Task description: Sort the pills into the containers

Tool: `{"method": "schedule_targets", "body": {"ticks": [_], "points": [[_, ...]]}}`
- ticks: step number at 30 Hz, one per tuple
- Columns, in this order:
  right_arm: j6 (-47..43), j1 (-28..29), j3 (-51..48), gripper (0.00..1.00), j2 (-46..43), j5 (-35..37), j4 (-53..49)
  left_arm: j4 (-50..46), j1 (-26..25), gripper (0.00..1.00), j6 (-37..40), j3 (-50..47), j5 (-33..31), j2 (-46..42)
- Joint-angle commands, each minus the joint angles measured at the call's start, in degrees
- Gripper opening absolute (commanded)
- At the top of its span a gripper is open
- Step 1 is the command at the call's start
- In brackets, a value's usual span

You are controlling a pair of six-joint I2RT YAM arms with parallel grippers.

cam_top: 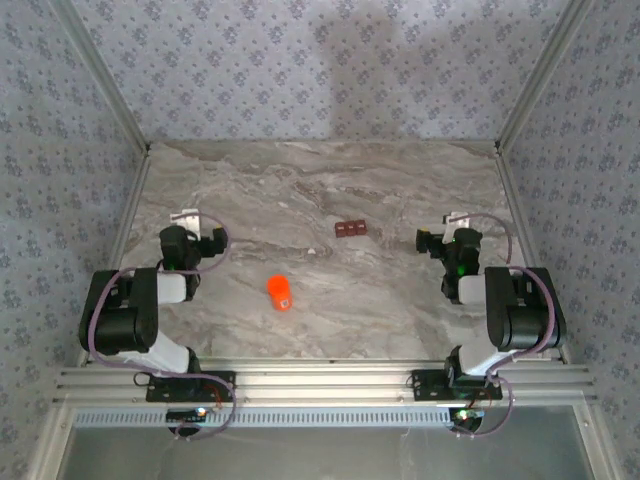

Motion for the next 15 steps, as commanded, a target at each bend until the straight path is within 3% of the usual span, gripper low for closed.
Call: {"method": "schedule_targets", "body": {"ticks": [1, 15], "points": [[-0.9, -0.3, 1.2, 1.00, -0.4, -0.5, -0.2, -0.1, -0.1, 1.00, -0.3, 0.8, -0.3, 0.2], [-0.6, -0.7, 1.2, 1.00, -0.4, -1.2, -0.3, -0.3, 0.1, 1.00, -0.5, 1.0, -0.3, 0.2]]}}
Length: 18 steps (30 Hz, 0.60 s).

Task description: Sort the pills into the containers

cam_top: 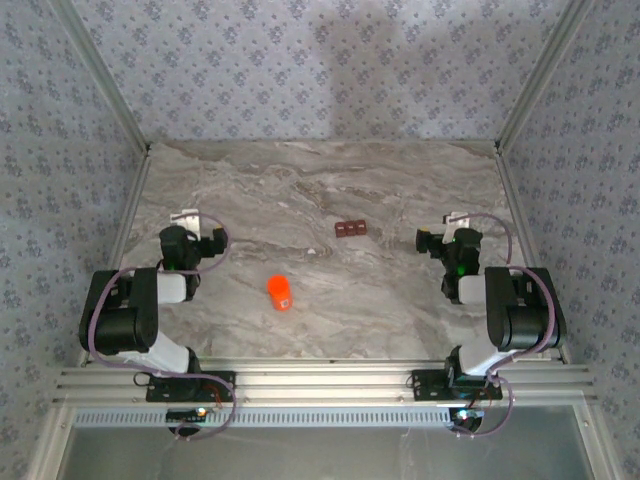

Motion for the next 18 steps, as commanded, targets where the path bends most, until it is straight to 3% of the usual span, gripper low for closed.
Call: {"method": "schedule_targets", "body": {"ticks": [1, 18], "points": [[-0.6, -0.5, 1.2, 1.00, -0.4, -0.8, -0.4, -0.1, 0.1, 1.00, -0.5, 0.9, -0.3, 0.2], [-0.2, -1.4, 1.1, 1.00, -0.4, -2.6, -0.2, 0.1, 0.1, 1.00, -0.5, 0.9, -0.4, 0.2]]}}
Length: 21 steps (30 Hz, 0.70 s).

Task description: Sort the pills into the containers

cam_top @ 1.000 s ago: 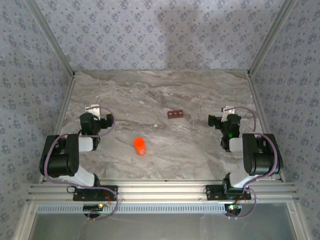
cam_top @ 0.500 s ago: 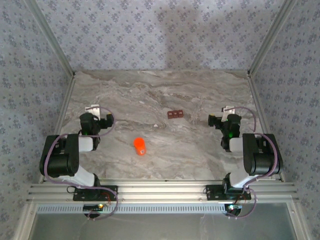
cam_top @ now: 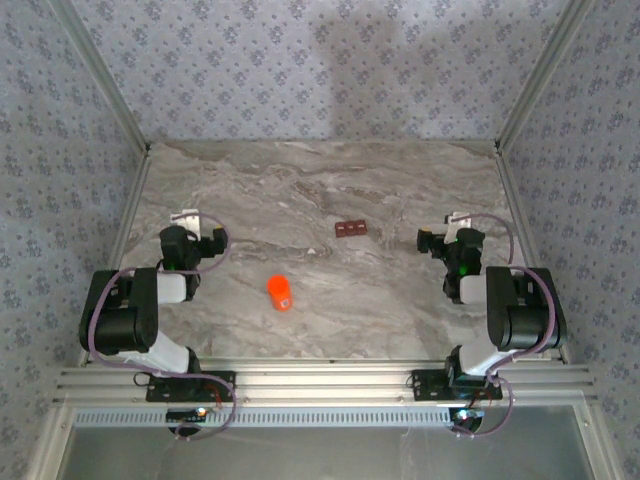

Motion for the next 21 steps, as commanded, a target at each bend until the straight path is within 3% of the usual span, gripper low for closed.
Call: {"method": "schedule_targets", "body": {"ticks": [1, 4, 8, 13, 15, 19, 21], "points": [[-0.2, -0.4, 1.0, 1.00, -0.5, -1.0, 0.1, 0.2, 0.1, 1.00, -0.4, 0.9, -0.3, 0.2], [1.0, -0.8, 0.0, 1.00, -2.4, -0.3, 0.5, -0.6, 0.1, 1.00, -1.1, 1.0, -1.6, -0.5], [1.1, -1.2, 1.2, 1.00, -9.7, 0.0, -7.4, -10.7, 0.5, 1.00, -2.6, 5.0, -4.4, -4.6], [8.0, -1.5, 7.8, 1.00, -17.3, 7.8, -25.1, -16.1, 0.7, 1.00, -3.9, 6.7, -7.5, -7.8], [15.1, -1.8, 13.0, 1.00, -18.9, 9.7, -35.2, -19.7, 0.7, 1.00, -4.7, 8.6, -8.8, -9.3], [33.9, -5.1, 20.7, 1.00, -20.2, 6.2, -50.3, -27.3, 0.7, 1.00, -8.7, 13.5, -10.7, -13.4], [39.1, -8.7, 20.8, 1.00, -21.1, -2.7, -50.1, -33.0, 0.7, 1.00, -12.0, 16.6, -11.1, -15.7]]}}
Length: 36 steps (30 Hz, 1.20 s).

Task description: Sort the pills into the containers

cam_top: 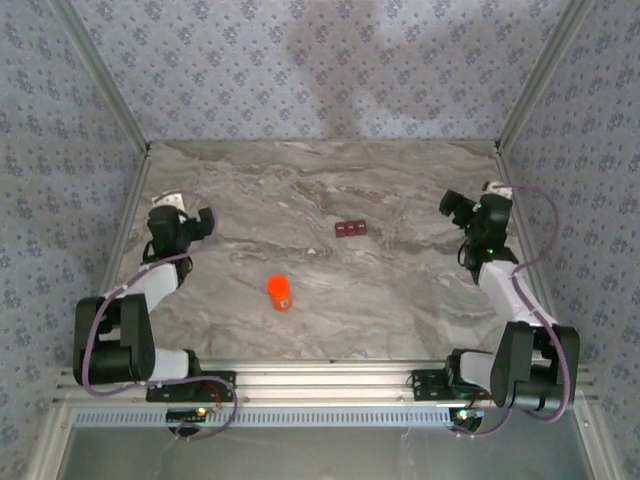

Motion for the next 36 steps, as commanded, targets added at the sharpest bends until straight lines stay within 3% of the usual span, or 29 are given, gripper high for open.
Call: {"method": "schedule_targets", "body": {"ticks": [1, 4, 8, 15, 19, 26, 36], "points": [[16.4, -5.3, 1.0, 1.00, -1.9, -9.2, -9.3, -12.4, 0.3, 1.00, -7.3, 6.7, -2.2, -5.1], [17.1, -3.8, 4.6, 1.00, -1.6, -9.9, -14.7, -24.3, 0.3, 1.00, -12.7, 12.9, -0.9, -7.6], [10.4, 4.1, 11.5, 1.00, 1.5, -8.3, -27.3, -35.8, 0.2, 1.00, -20.1, 17.1, 4.4, -11.0], [5.7, 20.2, 15.2, 1.00, 7.0, -10.8, -37.7, -42.9, -1.8, 1.00, -32.5, 14.6, 16.7, -17.7], [5.4, 27.6, 17.5, 1.00, 11.9, -6.5, -40.3, -41.5, -6.5, 1.00, -35.8, 10.6, 16.0, -20.5], [0.5, 30.3, 34.6, 1.00, 29.8, -5.0, -46.9, -41.5, -9.9, 1.00, -35.7, 14.4, 16.5, -13.3], [4.2, 26.1, 61.2, 0.99, 55.2, -17.2, -50.4, -40.1, -12.2, 0.99, -35.2, 22.5, 18.7, -2.0]]}}
